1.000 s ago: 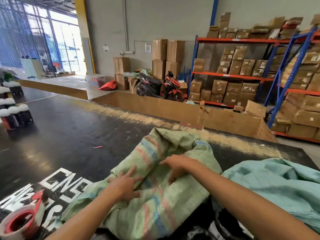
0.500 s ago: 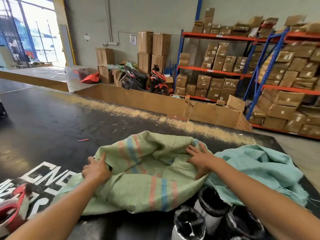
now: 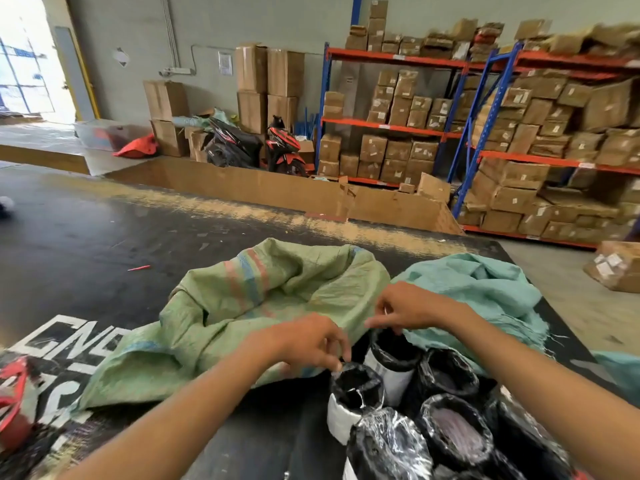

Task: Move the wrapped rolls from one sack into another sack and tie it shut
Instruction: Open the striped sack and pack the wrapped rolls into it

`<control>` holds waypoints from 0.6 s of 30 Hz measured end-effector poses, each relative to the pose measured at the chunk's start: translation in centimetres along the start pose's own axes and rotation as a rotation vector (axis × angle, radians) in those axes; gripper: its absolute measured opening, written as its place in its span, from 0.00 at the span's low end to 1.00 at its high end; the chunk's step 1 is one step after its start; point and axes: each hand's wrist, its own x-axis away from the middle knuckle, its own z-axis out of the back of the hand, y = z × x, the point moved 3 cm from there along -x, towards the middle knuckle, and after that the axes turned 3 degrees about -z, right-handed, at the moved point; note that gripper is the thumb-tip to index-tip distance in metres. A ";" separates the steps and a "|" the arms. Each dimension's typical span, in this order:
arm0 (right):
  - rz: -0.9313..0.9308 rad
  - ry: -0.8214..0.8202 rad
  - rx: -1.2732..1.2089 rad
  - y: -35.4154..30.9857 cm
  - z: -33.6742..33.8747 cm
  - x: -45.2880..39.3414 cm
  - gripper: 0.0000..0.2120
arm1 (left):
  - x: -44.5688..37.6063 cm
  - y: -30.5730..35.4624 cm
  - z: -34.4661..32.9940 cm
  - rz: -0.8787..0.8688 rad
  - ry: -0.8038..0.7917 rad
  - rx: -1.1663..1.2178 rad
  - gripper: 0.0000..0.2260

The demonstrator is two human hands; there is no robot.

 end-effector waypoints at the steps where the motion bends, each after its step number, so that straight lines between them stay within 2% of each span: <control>1: -0.051 -0.069 0.049 0.4 -0.6 0.9 0.23 | -0.5 0.1 -1.6 -0.004 -0.067 -0.116 0.17; 2: -0.092 -0.123 0.090 0.7 -1.3 1.7 0.24 | -1.0 -0.3 -3.2 0.014 -0.108 -0.251 0.21; 4: -0.114 -0.182 0.166 0.9 -3.1 2.9 0.23 | -1.3 -1.0 -5.2 0.057 -0.103 -0.413 0.22; 5: -0.101 -0.173 0.238 0.8 -3.9 3.4 0.21 | -1.4 -1.4 -5.8 0.061 -0.075 -0.422 0.20; 8: -0.095 -0.013 0.364 0.5 -5.2 4.2 0.12 | -1.3 -2.5 -6.6 0.057 0.028 -0.324 0.15; 11: -0.162 0.060 0.284 1.0 -4.0 4.9 0.16 | -0.6 -3.6 -5.4 0.058 0.075 -0.128 0.14; 13: -0.198 0.135 0.173 1.3 -2.8 5.4 0.14 | 0.5 -4.0 -3.8 0.061 0.118 0.038 0.15; 16: -0.215 0.265 -0.003 1.6 -0.8 6.0 0.09 | 2.2 -4.8 -1.9 0.096 0.180 0.547 0.09; 18: -0.214 0.352 -0.116 1.4 0.5 6.2 0.11 | 3.0 -5.4 -1.2 0.148 0.247 0.803 0.16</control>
